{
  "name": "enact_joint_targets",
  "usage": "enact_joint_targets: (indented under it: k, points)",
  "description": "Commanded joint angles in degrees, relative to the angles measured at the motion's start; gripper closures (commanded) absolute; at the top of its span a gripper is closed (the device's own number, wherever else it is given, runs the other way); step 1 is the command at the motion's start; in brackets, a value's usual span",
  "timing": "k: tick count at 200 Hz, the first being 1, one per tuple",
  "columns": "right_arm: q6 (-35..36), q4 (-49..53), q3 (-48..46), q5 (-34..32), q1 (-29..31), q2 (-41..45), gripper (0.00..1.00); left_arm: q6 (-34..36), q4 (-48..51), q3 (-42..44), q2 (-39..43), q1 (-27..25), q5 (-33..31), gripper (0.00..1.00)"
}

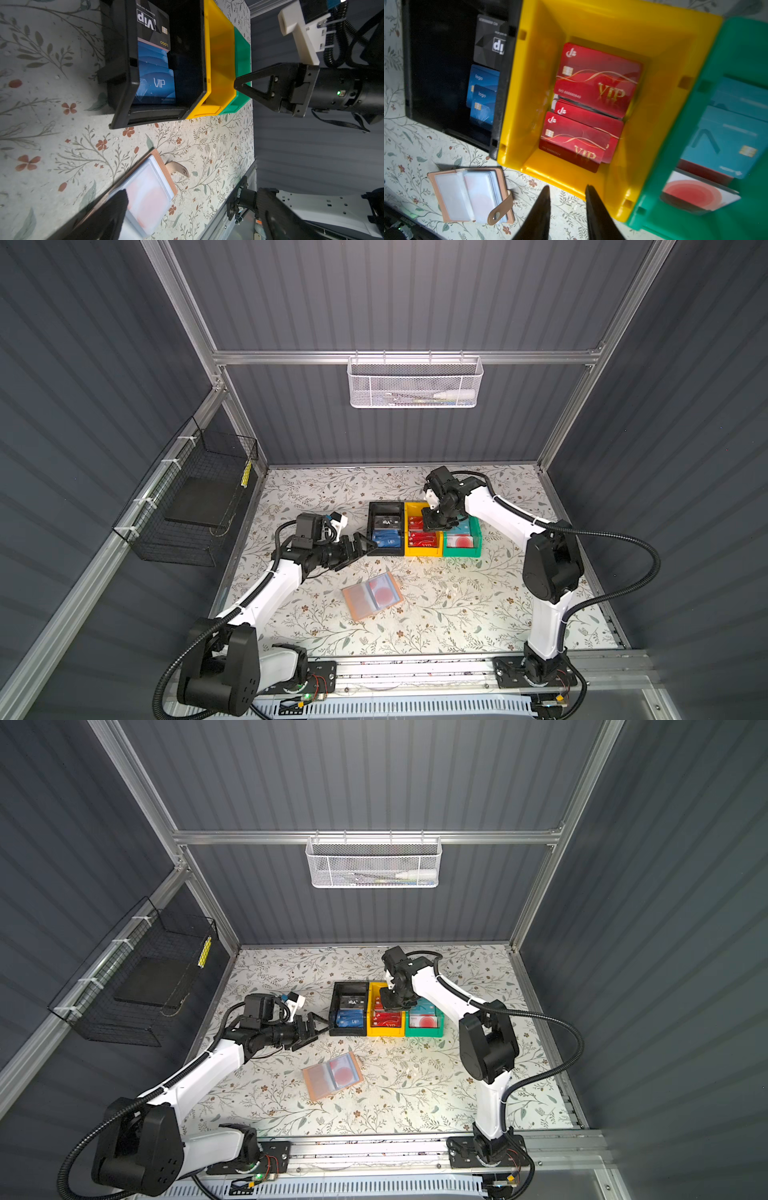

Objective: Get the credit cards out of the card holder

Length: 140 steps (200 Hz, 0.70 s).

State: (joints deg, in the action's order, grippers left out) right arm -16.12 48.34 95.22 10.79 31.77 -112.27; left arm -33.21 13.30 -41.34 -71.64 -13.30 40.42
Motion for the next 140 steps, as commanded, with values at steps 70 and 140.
enact_joint_targets:
  k: [70,140]
  points:
    - [6.4,-2.6,-9.2,29.2,10.0,4.5,0.73,-10.7,4.8,14.5,12.6,-0.1,-1.0,0.13]
    - [4.6,-4.2,-10.8,24.6,14.3,-2.6,0.79,-11.6,13.3,18.2,17.1,-0.1,-9.8,0.39]
